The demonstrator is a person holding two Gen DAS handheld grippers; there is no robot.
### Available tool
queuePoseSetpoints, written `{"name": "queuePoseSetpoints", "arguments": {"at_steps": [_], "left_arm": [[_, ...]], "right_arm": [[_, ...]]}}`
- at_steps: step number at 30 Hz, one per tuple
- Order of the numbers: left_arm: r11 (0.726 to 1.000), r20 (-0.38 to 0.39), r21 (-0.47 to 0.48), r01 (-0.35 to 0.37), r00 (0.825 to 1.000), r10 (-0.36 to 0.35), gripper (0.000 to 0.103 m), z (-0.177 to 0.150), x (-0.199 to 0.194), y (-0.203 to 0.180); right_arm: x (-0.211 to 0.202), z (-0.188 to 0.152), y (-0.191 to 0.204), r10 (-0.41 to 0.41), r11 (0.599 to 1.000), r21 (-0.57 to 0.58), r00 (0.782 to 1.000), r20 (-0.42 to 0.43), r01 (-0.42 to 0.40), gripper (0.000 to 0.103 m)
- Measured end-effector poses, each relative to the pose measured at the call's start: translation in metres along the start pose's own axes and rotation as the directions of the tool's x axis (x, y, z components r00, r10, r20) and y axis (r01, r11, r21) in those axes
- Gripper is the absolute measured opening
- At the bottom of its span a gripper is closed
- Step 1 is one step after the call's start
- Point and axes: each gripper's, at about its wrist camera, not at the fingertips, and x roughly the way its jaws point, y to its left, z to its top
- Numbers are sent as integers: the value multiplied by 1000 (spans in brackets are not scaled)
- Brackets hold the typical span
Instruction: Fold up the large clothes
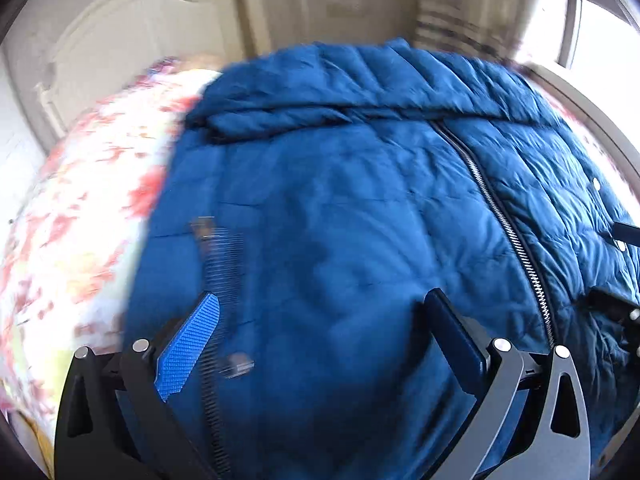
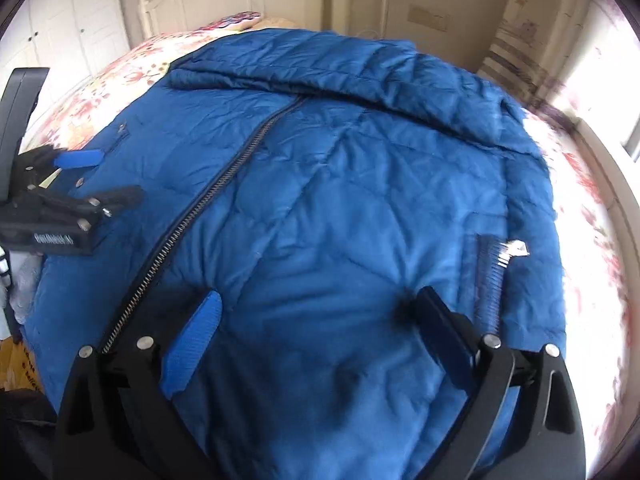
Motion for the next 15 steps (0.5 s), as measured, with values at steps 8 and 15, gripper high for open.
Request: {"name": "queuePoseSetpoints", "arguments": {"at_steps": [8, 15], "left_arm": [[991, -43, -91, -102, 994, 99, 99, -39, -11, 41], [1000, 100, 0, 1, 995, -1, 98, -59, -70, -8]], "right_arm": [[-15, -50, -37, -54, 988, 142, 999, -6, 55, 100], [-61, -54, 17, -6, 999, 52, 986, 164, -2, 99]]}}
